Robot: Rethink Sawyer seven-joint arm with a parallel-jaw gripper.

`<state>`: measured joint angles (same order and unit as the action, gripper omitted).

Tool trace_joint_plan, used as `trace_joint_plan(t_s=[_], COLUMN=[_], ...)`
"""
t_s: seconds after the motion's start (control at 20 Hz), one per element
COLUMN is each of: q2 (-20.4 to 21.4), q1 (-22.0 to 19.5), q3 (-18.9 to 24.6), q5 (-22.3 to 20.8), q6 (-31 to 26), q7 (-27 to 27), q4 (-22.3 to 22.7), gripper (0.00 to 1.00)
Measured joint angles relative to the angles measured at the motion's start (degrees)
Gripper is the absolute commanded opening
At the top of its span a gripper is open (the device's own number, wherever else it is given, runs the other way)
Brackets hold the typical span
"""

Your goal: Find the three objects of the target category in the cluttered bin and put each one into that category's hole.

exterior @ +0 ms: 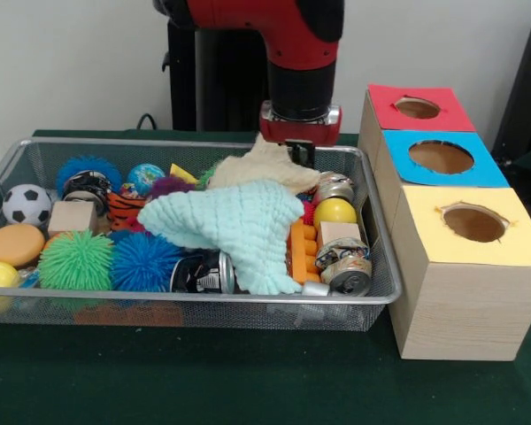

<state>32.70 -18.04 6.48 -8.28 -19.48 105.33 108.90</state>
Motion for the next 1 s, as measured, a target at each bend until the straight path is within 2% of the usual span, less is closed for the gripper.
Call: trace_joint_plan(t_s=[0.3, 0.5, 0.6, 1.0], q2=[0.13, 1.66, 3.31, 8.62], q1=[-0.08, -2.8, -5.06, -9.54], q3=[0.74, 1.46, 1.7, 1.76], q5=[0.75, 0.76, 0.78, 0.78], q6=[-0.08, -1.46, -3.71, -11.1], q7=[0.0, 0.0, 0.0, 0.0], q4=[0.14, 0.7, 1.03, 1.77], gripper=[0.0, 0.0, 0.0, 0.0])
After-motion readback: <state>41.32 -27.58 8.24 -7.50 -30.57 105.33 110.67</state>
